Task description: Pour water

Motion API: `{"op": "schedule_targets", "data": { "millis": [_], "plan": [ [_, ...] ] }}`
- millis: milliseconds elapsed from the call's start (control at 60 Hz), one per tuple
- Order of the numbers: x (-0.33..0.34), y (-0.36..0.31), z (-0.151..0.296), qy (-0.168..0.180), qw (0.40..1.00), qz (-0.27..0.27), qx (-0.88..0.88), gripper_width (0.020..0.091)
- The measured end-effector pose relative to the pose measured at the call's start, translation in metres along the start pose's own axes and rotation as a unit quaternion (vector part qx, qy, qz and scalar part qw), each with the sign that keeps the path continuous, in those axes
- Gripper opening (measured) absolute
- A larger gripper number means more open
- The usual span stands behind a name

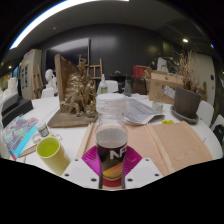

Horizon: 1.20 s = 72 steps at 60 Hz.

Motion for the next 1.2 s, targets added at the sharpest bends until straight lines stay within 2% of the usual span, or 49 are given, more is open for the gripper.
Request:
{"op": "schedule_targets", "data": {
  "millis": [83,133,233,317,350,400,450,517,567,783,967,1200],
  "plan": [
    [-0.007,-0.001,-0.015,-0.011,1.000,0.002,-0.010,0.0247],
    [-0.007,-0.003,-0.013,0.001,1.000,0.002,-0.007,0.0252],
    [-0.006,-0.003,-0.014,0.005,1.000,-0.002,-0.007,0.0333],
    [-0.003,-0.002,-0.020,-0.009,1.000,-0.004,-0.017,0.0429],
    [0.000,0.001,-0.029,-0.029,0.999,-0.009,-0.018,0.0532],
    [0.006,0.001,-0.037,-0.052,0.998,-0.010,-0.019,0.0867],
    [0.018,0.001,-0.037,-0.050,0.998,-0.011,-0.027,0.0814],
    [0.039,-0.003,-0.040,-0.059,0.998,-0.009,-0.028,0.0868],
    [0.062,-0.007,-0.043,-0.069,0.997,-0.009,-0.029,0.0851],
    [0.171,-0.029,-0.048,-0.106,0.994,-0.006,-0.034,0.0856],
    [0.232,-0.038,-0.039,-0.105,0.994,-0.022,-0.023,0.0857],
    [0.259,-0.042,-0.040,-0.101,0.994,-0.045,-0.001,0.0858]
  ]
}}
Point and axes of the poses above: the point between the fingertips, and its own axes, seen from behind it with the camera up: y to the right, z up, x backward, against the way the camera looks, the point moved 1 cm from there along x, backward, against the way the camera looks, and after that the axes turned 3 degrees about -y, right-handed, at the moved point
